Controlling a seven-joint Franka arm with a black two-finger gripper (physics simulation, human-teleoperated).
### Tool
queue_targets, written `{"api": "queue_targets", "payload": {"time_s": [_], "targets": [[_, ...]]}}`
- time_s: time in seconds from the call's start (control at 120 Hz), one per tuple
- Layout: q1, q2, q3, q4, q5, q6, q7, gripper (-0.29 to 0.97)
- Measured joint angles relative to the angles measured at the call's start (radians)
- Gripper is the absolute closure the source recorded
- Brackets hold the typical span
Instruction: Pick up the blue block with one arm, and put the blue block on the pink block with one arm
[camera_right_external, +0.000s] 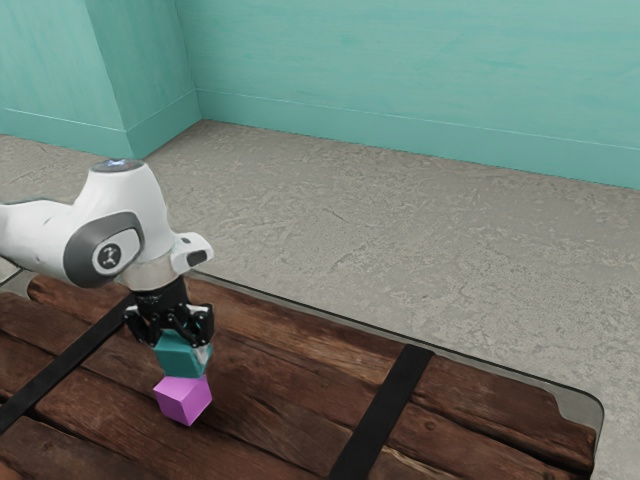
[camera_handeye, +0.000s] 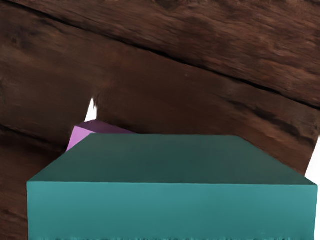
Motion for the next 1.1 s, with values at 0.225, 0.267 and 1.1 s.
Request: {"api": "queue_targets", "payload": {"time_s": [0.225,0.267,1.1], "targets": [[-0.014,-0.019,0.09,-0.024,-0.033,-0.047,0.06,0.34],[-0.019,-0.019,0.093,-0.029,-0.036,-0.054,0.079,0.34],[-0.024,0.045,0.113,0.002,-0.065,-0.106,0.434,0.34]]}}
